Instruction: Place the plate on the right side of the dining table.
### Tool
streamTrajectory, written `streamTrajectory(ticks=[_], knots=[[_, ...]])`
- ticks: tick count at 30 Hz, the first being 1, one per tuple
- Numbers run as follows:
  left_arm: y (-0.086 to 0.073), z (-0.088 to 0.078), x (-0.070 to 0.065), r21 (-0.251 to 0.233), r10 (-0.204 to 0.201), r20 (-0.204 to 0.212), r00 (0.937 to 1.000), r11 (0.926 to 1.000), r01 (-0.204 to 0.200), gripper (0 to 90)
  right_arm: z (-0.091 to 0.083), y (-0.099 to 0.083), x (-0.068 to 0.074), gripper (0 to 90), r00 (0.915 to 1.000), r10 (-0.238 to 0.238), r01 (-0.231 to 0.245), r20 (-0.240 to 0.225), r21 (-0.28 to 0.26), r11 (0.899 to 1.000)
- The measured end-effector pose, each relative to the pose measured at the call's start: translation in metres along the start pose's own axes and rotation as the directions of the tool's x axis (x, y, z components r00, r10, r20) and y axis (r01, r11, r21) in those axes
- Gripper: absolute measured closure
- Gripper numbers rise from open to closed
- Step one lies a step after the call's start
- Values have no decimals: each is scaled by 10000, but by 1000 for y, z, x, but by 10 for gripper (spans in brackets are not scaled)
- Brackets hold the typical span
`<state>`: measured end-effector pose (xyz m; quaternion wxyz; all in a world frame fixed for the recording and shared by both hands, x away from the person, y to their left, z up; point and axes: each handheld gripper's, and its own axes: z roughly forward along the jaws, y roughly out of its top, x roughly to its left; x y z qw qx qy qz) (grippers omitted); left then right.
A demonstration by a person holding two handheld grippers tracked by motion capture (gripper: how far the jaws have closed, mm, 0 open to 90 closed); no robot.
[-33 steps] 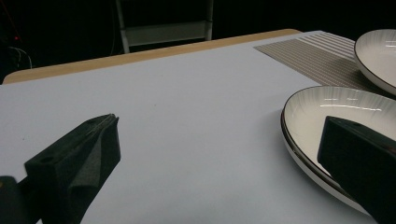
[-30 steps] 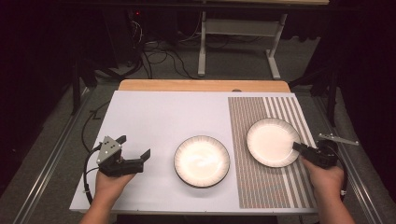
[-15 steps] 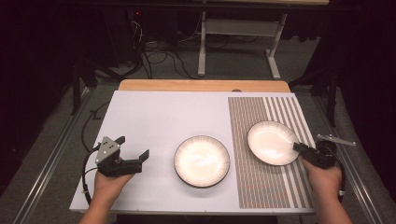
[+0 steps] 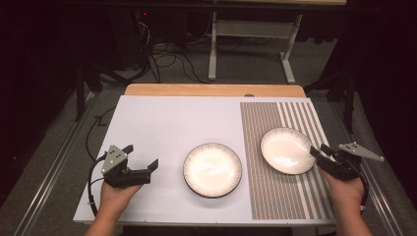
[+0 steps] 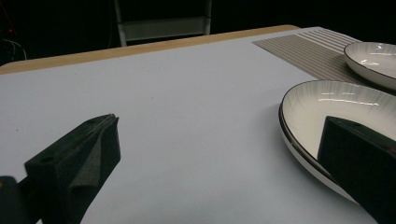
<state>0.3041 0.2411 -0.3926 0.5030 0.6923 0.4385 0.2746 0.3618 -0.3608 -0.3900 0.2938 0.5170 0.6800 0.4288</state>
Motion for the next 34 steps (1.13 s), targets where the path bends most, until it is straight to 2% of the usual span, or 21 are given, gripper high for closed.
streamTrajectory(ticks=[4,10,14,21,24,25,28,30,32,34], knots=[[2,0,-4,-76,112,74,9999,9999,-112,1,-6,5,15,442,9976,-448,427,-528,-387,9983],[1,0,-8,-58,271,197,9994,9996,-269,1,-7,9,46,299,9864,-1015,931,-1294,-699,9932],[1,0,-10,-102,219,305,9993,9997,-216,1,-6,11,67,201,9736,-1368,1240,-1830,-797,9891],[4,-2,-16,-291,266,445,9987,9993,-253,1,-10,12,102,101,9476,-1762,1532,-2666,-1051,9826],[5,-3,-18,-342,325,480,9983,9989,-309,1,-13,12,117,5,9378,-1927,1625,-2889,-1255,9787],[5,-3,-18,-365,336,493,9982,9988,-318,1,-13,12,122,6,9360,-1942,1625,-2935,-1290,9782],[6,-5,-19,-409,321,493,9983,9987,-301,1,-16,11,133,6,9238,-2216,1828,-3121,-1489,9718],[5,-5,-20,-392,330,497,9982,9987,-311,1,-17,10,136,6,9189,-2362,1963,-3161,-1532,9685],[5,-5,-20,-373,341,497,9982,9988,-322,1,-17,10,137,6,9174,-2383,1971,-3188,-1563,9678],[5,-5,-21,-371,329,493,9982,9988,-311,1,-18,10,136,6,9194,-2368,1968,-3141,-1539,9683]])
